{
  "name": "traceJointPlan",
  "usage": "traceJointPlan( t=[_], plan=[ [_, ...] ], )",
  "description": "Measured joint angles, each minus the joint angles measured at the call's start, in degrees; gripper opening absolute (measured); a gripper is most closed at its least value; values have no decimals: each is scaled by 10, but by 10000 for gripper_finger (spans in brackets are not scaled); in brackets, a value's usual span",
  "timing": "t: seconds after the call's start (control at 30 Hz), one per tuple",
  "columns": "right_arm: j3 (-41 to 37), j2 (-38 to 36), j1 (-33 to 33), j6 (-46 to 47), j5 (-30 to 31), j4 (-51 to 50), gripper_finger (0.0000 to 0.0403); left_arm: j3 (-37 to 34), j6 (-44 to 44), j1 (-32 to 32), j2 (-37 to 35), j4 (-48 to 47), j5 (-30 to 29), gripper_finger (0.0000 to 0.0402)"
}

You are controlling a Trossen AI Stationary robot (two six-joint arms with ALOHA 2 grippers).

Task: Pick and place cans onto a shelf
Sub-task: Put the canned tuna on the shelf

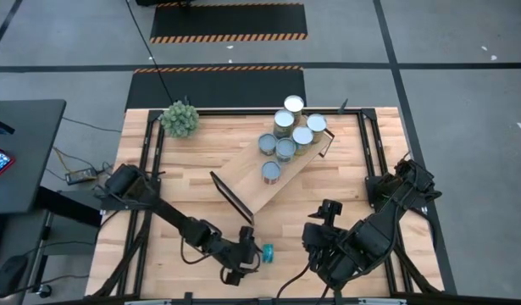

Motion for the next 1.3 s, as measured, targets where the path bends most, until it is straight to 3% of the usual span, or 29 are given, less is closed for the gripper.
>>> traceJointPlan(
  t=[0.13,0.27,0.47,0.67,1.0,1.2,1.3],
  plan=[
    [0,0,0,0,0,0,368,64,18,-12,-2,-87,-71,283],
    [-7,4,-8,39,0,1,368,154,-52,6,6,-163,-77,278],
    [-135,12,-20,57,5,121,365,224,-81,33,7,-279,-80,261],
    [-270,12,-27,41,-2,323,342,234,-105,10,7,-383,-76,231],
    [-436,11,-55,37,13,659,329,234,-187,-46,-8,-444,-94,191],
    [-436,14,-65,119,125,676,326,235,-186,-79,-61,-493,-135,157],
    [-406,25,-72,124,137,678,326,235,-173,-83,-94,-519,-133,144]
  ],
)
